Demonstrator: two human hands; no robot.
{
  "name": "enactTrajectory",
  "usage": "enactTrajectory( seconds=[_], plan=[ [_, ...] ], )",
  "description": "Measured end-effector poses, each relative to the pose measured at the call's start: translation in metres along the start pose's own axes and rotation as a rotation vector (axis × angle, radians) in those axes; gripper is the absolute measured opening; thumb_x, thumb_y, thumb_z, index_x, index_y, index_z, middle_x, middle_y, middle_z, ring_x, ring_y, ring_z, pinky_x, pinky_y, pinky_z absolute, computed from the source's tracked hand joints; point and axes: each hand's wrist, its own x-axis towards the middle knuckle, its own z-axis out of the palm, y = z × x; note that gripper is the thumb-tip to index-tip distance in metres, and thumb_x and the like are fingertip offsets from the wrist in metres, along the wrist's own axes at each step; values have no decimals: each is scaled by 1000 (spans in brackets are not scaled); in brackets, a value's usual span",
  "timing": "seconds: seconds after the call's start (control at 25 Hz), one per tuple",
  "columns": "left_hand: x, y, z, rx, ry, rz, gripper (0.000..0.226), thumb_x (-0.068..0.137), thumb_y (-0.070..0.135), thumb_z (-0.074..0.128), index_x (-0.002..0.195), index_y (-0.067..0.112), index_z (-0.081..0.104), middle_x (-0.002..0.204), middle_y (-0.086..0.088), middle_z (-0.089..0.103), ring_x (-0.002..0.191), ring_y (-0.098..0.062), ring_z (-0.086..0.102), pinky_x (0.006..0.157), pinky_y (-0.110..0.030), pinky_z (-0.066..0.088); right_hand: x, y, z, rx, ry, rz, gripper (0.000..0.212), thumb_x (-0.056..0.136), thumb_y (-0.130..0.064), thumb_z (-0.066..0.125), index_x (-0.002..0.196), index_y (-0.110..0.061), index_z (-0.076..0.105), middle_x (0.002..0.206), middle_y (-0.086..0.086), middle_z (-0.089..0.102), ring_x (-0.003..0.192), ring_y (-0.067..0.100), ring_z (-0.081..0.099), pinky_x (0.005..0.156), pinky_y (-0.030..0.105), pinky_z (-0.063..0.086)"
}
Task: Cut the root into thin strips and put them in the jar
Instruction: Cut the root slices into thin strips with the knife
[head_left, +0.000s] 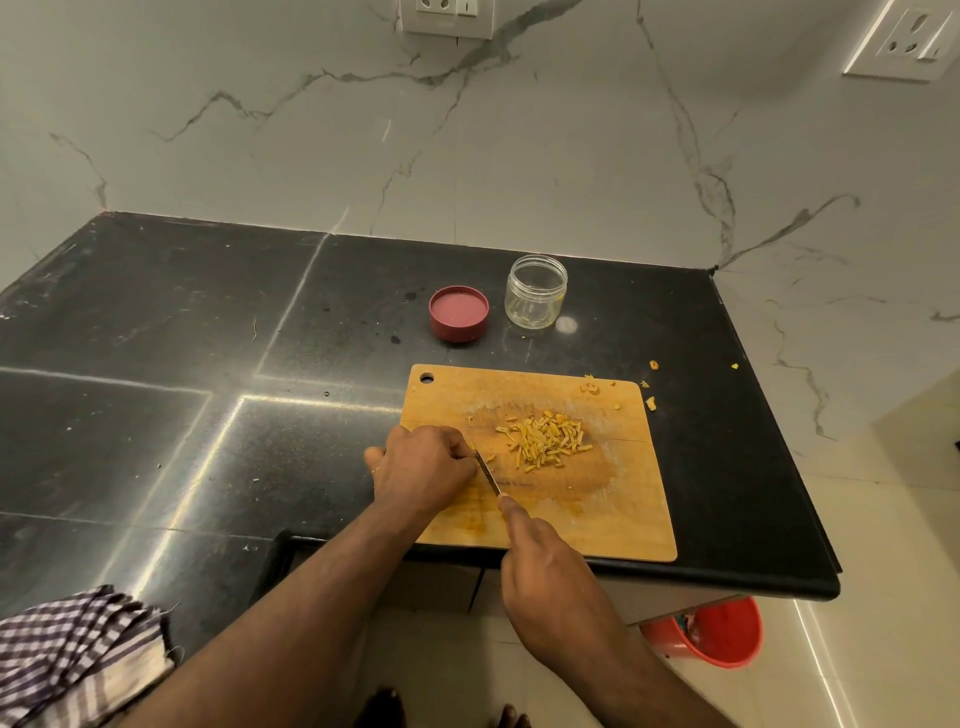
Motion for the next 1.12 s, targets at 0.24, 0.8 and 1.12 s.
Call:
enactTrajectory(
  seconds=[0.24, 0.8, 1.12],
  plan=[
    [0, -2, 2, -29, -11, -3, 11, 90, 44, 66, 86, 35, 70, 91, 19, 63, 109, -12, 43, 88, -43, 29, -26, 6, -5, 16, 14, 0, 53, 105, -27, 30, 155, -33, 12, 128, -8, 46, 93, 11, 53, 78, 23, 45],
    [-2, -2, 5, -63, 20, -33, 10, 90, 43, 65, 85, 36, 71, 90, 19, 63, 111, -14, 47, 88, -43, 30, 4, 2, -1, -6, 4, -13, 52, 104, -25, 30, 154, -30, 16, 132, 0, 49, 106, 16, 53, 85, 30, 45],
    [-1, -4, 5, -84, 3, -43, 11, 89, 46, 68, 82, 37, 68, 92, 19, 64, 110, -13, 45, 86, -41, 28, -18, 10, -9, 71, 38, 0, 52, 105, -28, 33, 154, -33, 18, 138, -9, 45, 111, 7, 49, 92, 22, 43]
  ],
)
